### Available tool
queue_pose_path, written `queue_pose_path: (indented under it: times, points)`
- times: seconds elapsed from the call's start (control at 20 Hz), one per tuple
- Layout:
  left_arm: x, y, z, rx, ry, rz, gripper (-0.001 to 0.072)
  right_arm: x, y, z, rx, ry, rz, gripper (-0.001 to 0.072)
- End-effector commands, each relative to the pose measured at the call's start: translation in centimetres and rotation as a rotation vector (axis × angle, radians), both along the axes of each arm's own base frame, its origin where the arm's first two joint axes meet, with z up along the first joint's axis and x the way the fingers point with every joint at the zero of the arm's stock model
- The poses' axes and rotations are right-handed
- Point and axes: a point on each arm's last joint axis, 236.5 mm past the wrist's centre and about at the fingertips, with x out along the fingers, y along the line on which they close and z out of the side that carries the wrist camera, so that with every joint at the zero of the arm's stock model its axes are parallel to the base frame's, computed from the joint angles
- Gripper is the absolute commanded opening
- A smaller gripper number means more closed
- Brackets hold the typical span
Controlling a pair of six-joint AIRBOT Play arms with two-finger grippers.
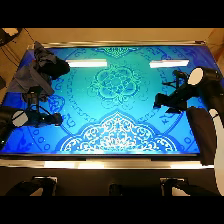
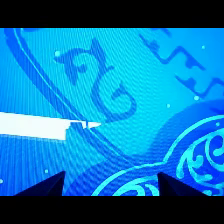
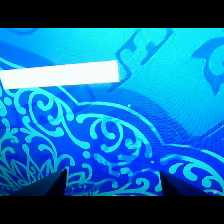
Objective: Fold the shirts.
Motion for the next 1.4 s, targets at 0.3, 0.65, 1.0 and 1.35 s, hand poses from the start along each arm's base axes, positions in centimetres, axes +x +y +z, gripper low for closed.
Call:
queue_pose_path:
  times: [0.3, 0.65, 1.0, 1.35]
  points:
    - [0.0, 0.0, 0.0, 0.0, -0.001, 0.0, 0.0713, 0.0, 0.0, 0.0, 0.0, 0.0, 0.0, 0.0684]
    - [0.0, 0.0, 0.0, 0.0, -0.001, 0.0, 0.0713, 0.0, 0.0, 0.0, 0.0, 0.0, 0.0, 0.0684]
    - [1.8, -0.4, 0.8, -0.019, -0.081, -0.003, 0.0714, 3.2, 0.0, 0.7, 0.007, -0.134, -0.028, 0.0683]
    - [10.8, 1.7, 6.2, -0.139, -0.377, 0.189, 0.0715, 6.6, 0.0, 1.9, 0.015, -0.287, -0.059, 0.0683]
